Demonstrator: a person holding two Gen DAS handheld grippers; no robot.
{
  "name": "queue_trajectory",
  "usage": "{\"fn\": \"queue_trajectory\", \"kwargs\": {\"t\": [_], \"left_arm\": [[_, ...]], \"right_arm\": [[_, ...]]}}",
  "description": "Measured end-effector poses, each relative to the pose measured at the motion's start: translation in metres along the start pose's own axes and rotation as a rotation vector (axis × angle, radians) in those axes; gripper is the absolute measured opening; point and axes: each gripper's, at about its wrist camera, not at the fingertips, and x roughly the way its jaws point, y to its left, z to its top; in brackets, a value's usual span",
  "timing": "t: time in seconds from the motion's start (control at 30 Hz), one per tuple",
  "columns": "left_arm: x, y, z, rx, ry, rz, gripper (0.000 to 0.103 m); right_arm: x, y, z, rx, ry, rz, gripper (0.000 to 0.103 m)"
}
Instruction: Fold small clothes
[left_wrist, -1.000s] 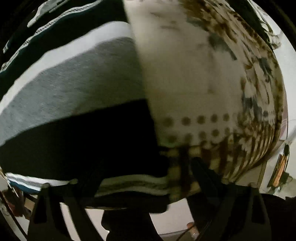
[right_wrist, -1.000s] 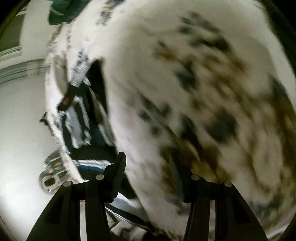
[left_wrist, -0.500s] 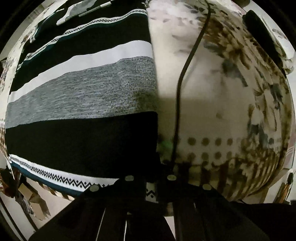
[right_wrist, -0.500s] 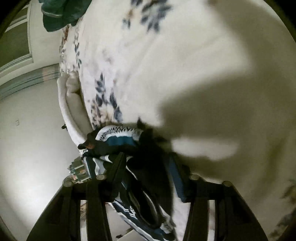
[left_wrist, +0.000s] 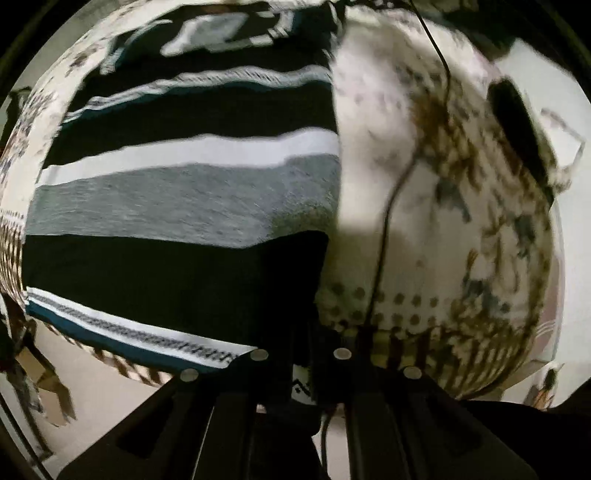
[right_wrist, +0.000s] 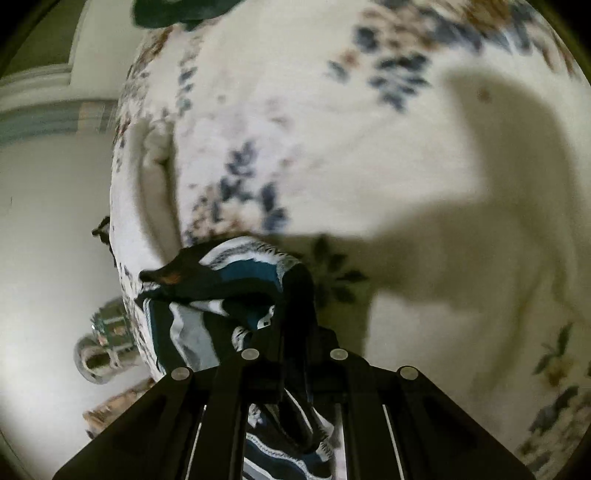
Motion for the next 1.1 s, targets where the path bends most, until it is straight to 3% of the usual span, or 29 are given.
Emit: {"fn": "queue_trajectory", "kwargs": {"t": [0.17, 0.33, 0.53, 0.67, 0.77, 0.97, 1.1], "left_arm": [[-0.052, 0.065, 0.010, -0.093, -0.074, -0.044, 0.003], [-0.093, 0.149, 0.013, -0.214, -0.131, -0.081, 0.003], [-0.106, 0.264, 0.007, -0.386, -0.193, -0.098, 0.003], [-0.089, 0.338, 0.004, -0.503, -0.211, -0.115, 0.003], [-0.062, 0.383, 0.001, -0.591, -0.209, -0.142, 0.003], [-0.006, 0.431, -0.008, -0.650, -0.160, -0.168, 0.003], [0.024, 0.448, -0.015, -0.683, -0.105, -0.182, 0.002]], "right_arm": [[-0.021, 0.061, -0.010, -0.059, -0.015, -0.036, 0.008], [-0.024, 0.160, -0.025, -0.146, -0.033, -0.089, 0.008], [0.035, 0.295, -0.039, -0.254, -0.041, -0.184, 0.008], [0.118, 0.376, -0.045, -0.333, -0.044, -0.295, 0.008], [0.179, 0.414, -0.047, -0.373, -0.040, -0.396, 0.008], [0.264, 0.438, -0.046, -0.407, -0.027, -0.531, 0.007], [0.294, 0.434, -0.044, -0.380, -0.004, -0.548, 0.008]]}}
